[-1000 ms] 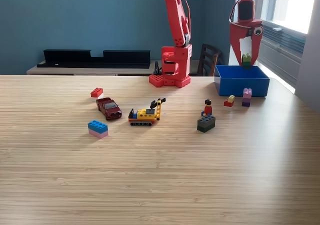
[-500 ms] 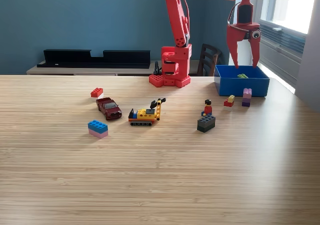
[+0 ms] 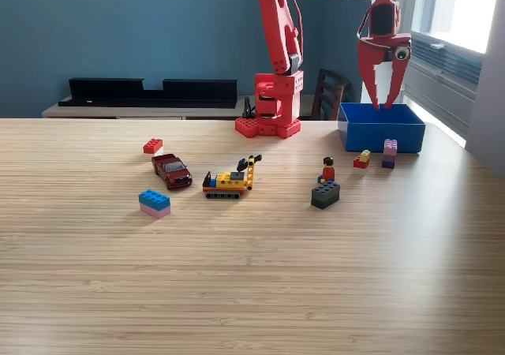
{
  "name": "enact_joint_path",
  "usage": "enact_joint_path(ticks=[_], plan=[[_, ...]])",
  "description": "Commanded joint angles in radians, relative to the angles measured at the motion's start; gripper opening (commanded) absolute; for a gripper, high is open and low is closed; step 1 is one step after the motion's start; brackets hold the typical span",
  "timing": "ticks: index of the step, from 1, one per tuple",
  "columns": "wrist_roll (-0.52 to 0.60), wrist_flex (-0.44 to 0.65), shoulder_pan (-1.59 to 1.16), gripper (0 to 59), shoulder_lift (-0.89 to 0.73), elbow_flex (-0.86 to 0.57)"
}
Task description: Grasp a lego block and put it in the bin.
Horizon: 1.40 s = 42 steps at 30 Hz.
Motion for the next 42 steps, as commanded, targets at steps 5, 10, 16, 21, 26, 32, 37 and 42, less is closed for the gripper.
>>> enact_joint_path(ticks=[5,10,16,21,26,32,37,42], plan=[[0.035,-0.002,0.531,0.1,0.061,-0.094],[0.017,-0.048,0.764,0.1,0.061,-0.074],[-0.005,-0.086,0.894,0.1,0.071,-0.009],[-0.009,-0.144,0.908,0.1,0.075,0.091],[0.0,-0.173,0.919,0.1,0.066,0.118],[0.009,-0.176,0.919,0.1,0.064,0.089],[0.02,-0.176,0.92,0.1,0.063,0.078],[0.021,-0.181,0.92,0.1,0.063,0.083]])
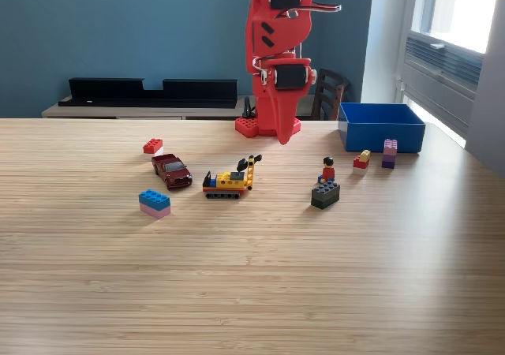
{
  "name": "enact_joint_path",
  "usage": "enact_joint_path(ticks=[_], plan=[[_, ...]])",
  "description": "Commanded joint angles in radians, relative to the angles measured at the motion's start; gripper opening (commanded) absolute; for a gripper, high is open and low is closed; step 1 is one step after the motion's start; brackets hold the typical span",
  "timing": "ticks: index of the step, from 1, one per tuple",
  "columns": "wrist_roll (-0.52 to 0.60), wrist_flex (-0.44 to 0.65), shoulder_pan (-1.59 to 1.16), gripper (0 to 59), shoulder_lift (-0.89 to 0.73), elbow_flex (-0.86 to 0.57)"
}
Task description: Grasp a lego block and put it in the bin.
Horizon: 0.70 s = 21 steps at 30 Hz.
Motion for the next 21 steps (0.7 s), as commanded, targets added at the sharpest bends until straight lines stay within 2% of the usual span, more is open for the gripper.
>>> enact_joint_path(ticks=[1,21], plan=[[0.006,-0.015,0.005,0.1,0.052,-0.043],[0.044,-0.098,0.084,0.1,0.051,-0.02]])
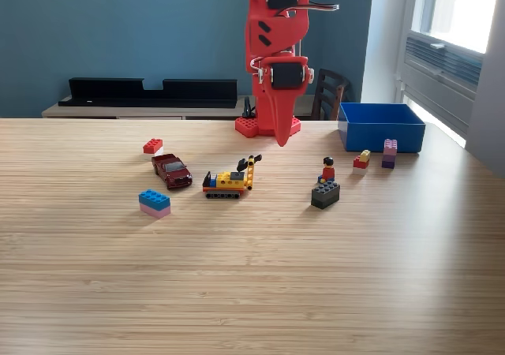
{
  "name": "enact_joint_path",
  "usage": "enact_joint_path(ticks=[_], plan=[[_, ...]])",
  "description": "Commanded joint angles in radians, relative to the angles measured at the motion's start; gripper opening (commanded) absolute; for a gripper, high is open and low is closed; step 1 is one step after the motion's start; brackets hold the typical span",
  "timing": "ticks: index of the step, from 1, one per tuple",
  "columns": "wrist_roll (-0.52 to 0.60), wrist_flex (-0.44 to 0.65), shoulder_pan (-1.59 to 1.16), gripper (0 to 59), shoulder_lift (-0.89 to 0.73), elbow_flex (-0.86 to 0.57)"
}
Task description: Grasp a lego block and put it in the bin.
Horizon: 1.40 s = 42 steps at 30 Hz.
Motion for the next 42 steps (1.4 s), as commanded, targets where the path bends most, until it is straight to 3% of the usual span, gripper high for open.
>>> enact_joint_path(ticks=[1,9,19,27,36,37,42], plan=[[0.014,-0.023,0.058,0.1,0.051,-0.021],[0.081,-0.066,0.201,0.0,0.051,-0.029],[0.275,-0.054,0.443,0.0,0.051,-0.048],[0.324,-0.029,0.666,0.0,0.051,-0.055],[0.463,-0.006,0.89,0.2,0.054,0.046],[0.463,0.002,0.917,0.7,0.054,0.054],[0.451,0.086,1.026,15.7,0.052,0.057]])
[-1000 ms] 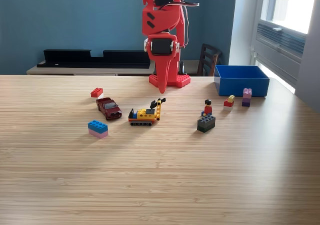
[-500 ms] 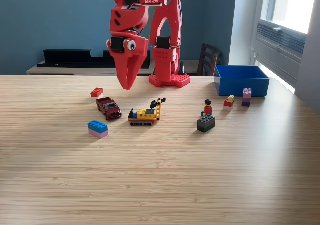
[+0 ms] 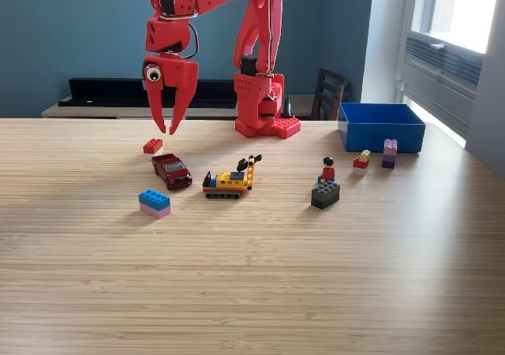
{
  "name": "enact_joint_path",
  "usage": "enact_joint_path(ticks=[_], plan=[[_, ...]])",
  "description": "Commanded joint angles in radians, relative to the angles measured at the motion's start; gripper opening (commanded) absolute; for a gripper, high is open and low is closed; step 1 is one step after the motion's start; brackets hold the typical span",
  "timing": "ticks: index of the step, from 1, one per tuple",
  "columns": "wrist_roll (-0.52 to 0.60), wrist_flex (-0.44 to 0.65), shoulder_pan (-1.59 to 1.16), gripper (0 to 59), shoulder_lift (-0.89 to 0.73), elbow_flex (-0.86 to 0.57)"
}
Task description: Grasp a lego block and put it in the bin.
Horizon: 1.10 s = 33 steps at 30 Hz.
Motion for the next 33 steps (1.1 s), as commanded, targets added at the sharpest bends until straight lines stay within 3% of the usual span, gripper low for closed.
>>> enact_joint_path(ticks=[1,9,17,22,33], plan=[[-0.012,0.066,0.106,17.2,0.051,-0.018],[-0.063,0.08,0.212,25.0,0.046,-0.084],[-0.087,0.075,0.229,24.4,0.038,-0.101],[-0.097,0.075,0.222,23.6,-0.064,-0.123],[-0.13,0.015,0.222,28.9,-0.265,-0.163]])
